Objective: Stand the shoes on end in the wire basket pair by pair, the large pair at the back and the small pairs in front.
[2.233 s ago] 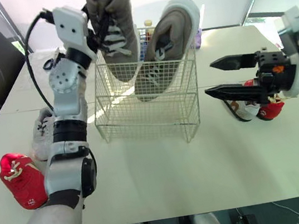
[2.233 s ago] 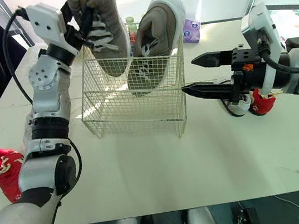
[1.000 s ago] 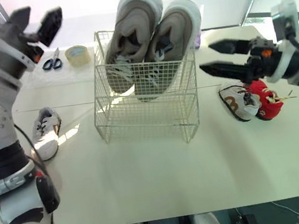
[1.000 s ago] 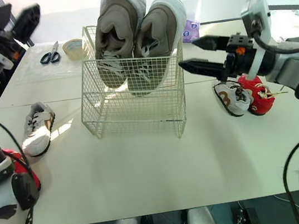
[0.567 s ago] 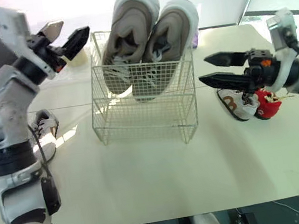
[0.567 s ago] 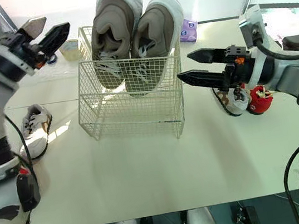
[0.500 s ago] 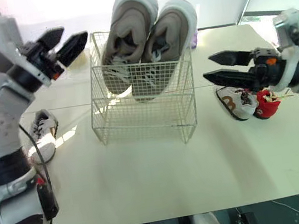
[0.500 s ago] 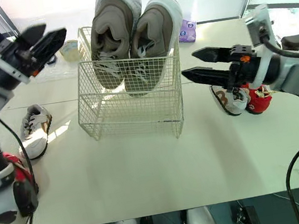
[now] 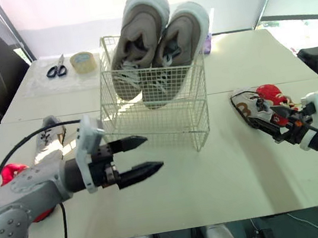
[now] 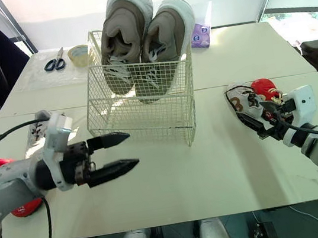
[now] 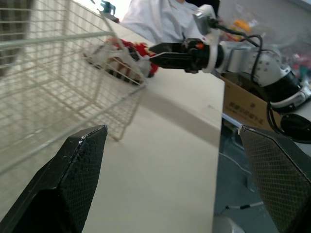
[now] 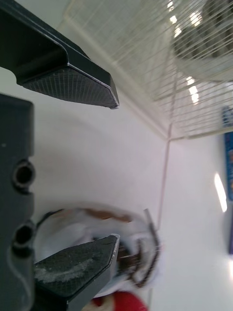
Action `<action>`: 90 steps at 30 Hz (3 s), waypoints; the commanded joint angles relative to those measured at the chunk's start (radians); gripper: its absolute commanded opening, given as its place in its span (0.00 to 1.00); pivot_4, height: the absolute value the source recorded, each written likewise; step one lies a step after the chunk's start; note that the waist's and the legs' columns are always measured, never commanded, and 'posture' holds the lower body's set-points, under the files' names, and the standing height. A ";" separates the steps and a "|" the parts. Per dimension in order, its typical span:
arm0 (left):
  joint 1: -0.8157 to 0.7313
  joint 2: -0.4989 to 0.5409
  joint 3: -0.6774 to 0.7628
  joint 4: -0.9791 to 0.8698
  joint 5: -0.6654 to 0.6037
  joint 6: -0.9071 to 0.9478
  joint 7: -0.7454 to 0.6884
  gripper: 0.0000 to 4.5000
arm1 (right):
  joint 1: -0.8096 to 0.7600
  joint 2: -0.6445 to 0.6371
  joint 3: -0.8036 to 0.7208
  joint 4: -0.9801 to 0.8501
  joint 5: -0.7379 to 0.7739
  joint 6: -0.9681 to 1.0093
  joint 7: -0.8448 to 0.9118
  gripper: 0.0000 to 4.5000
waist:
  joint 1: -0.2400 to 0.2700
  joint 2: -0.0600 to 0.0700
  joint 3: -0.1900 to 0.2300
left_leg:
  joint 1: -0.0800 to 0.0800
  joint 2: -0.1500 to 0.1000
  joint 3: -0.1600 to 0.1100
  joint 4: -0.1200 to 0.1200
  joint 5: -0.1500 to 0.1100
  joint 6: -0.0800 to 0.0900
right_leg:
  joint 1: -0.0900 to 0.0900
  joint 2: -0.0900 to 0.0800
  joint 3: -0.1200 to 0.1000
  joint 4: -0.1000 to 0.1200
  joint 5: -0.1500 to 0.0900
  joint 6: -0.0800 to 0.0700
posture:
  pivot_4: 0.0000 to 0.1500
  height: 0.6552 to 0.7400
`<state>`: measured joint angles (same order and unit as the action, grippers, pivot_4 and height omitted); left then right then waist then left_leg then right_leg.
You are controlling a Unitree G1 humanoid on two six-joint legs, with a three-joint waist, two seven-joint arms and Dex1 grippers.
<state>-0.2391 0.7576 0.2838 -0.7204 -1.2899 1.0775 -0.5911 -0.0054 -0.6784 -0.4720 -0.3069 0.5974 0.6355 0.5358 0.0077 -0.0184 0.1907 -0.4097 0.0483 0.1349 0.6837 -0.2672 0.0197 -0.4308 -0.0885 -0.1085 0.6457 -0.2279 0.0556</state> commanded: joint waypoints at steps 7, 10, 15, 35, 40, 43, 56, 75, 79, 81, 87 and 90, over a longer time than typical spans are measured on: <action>0.011 0.057 -0.024 -0.029 -0.066 -0.056 0.061 0.99 | -0.020 0.126 0.091 0.151 -0.163 -0.196 -0.075 1.00 | 0.001 0.004 -0.002 | 0.001 0.001 0.000 -0.001 -0.001 0.001 | 0.000 0.001 0.001 0.000 -0.003 -0.005 | 1.00 1.00; -0.006 0.064 -0.036 -0.027 -0.072 -0.069 0.089 0.99 | -0.070 0.157 0.103 0.254 -0.211 -0.257 -0.117 1.00 | -0.001 0.004 -0.002 | 0.001 0.001 0.000 -0.001 -0.001 0.001 | 0.000 0.001 0.001 0.000 -0.002 -0.005 | 1.00 1.00; -0.020 0.082 -0.034 -0.017 -0.081 -0.081 0.122 0.99 | -0.153 0.204 0.129 0.445 -0.265 -0.380 -0.129 1.00 | -0.002 0.005 -0.003 | 0.001 0.000 0.000 -0.001 -0.001 0.001 | 0.001 0.001 0.001 0.000 -0.003 -0.005 | 1.00 1.00; -0.135 0.229 0.048 0.249 -0.109 -0.091 -0.060 1.00 | -0.336 -0.057 0.041 0.273 -0.085 -0.311 0.122 0.39 | -0.018 0.017 0.003 | 0.000 -0.001 0.001 -0.003 0.000 0.000 | -0.002 -0.001 0.001 0.000 -0.002 -0.003 | 1.00 1.00; -0.309 0.265 0.021 0.514 -0.114 -0.036 -0.209 1.00 | -0.524 -0.431 -0.016 0.234 0.083 -0.134 0.394 0.39 | -0.017 0.018 0.004 | -0.001 0.000 0.000 -0.005 0.000 0.000 | -0.004 0.001 0.000 -0.001 -0.004 -0.005 | 1.00 1.00; -0.439 0.244 -0.021 0.640 -0.072 -0.016 -0.247 1.00 | -0.603 -0.573 -0.007 0.212 0.193 -0.008 0.524 0.39 | -0.018 0.016 0.004 | 0.000 0.001 -0.001 -0.007 0.000 0.000 | -0.004 0.002 -0.002 -0.001 -0.005 -0.005 | 1.00 1.00; -0.632 -0.005 -0.086 0.769 -0.596 0.166 0.079 1.00 | -0.906 -0.532 0.224 0.042 0.417 0.112 0.722 0.39 | -0.021 0.011 0.005 | -0.002 0.001 0.000 -0.006 -0.001 0.001 | -0.004 -0.005 0.000 -0.001 -0.005 -0.004 | 1.00 1.00; -0.612 -0.157 -0.161 0.708 -0.682 0.127 0.188 0.50 | -0.950 -0.346 0.332 0.005 0.349 0.093 0.738 0.39 | -0.018 0.009 0.006 | -0.002 -0.001 0.000 -0.002 0.002 -0.004 | -0.003 -0.003 -0.001 0.001 -0.004 -0.003 | 1.00 1.00; -0.598 -0.161 -0.155 0.691 -0.682 0.112 0.204 0.11 | -0.952 -0.349 0.328 0.011 0.366 0.135 0.726 0.67 | -0.018 0.009 0.006 | -0.002 -0.001 0.000 -0.002 0.002 -0.004 | -0.003 -0.003 -0.001 0.000 -0.004 -0.003 | 1.00 1.00; -0.584 -0.157 -0.145 0.669 -0.681 0.093 0.223 0.07 | -0.942 -0.361 0.303 0.022 0.378 0.182 0.676 0.91 | -0.018 0.009 0.006 | -0.002 -0.001 0.000 -0.002 0.002 -0.004 | -0.003 -0.003 -0.001 0.000 -0.004 -0.003 | 1.00 1.00; -0.499 -0.166 0.011 0.563 -0.674 -0.077 0.292 0.07 | -0.657 -0.277 -0.039 0.120 0.693 0.425 0.319 0.99 | -0.013 0.001 0.005 | -0.002 -0.001 -0.001 -0.002 0.002 -0.004 | -0.002 -0.006 -0.002 0.000 -0.004 -0.003 | 1.00 1.00; -0.468 -0.226 0.051 0.480 -0.629 -0.200 0.335 0.07 | -0.491 -0.098 -0.120 0.044 1.005 0.360 0.034 0.99 | -0.011 -0.001 0.004 | -0.002 -0.001 -0.002 -0.002 0.002 -0.004 | 0.001 -0.007 -0.003 0.000 -0.004 -0.003 | 1.00 1.00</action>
<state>-0.6983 0.5564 0.3046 -0.1664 -1.9366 0.9516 -0.2719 -0.5096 -0.8284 -0.5496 -0.1905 1.4248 1.0386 0.7143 -0.0036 -0.0189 0.1950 -0.4113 0.0472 0.1330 0.6821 -0.2659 0.0174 -0.4301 -0.0956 -0.1113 0.6457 -0.2314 0.0522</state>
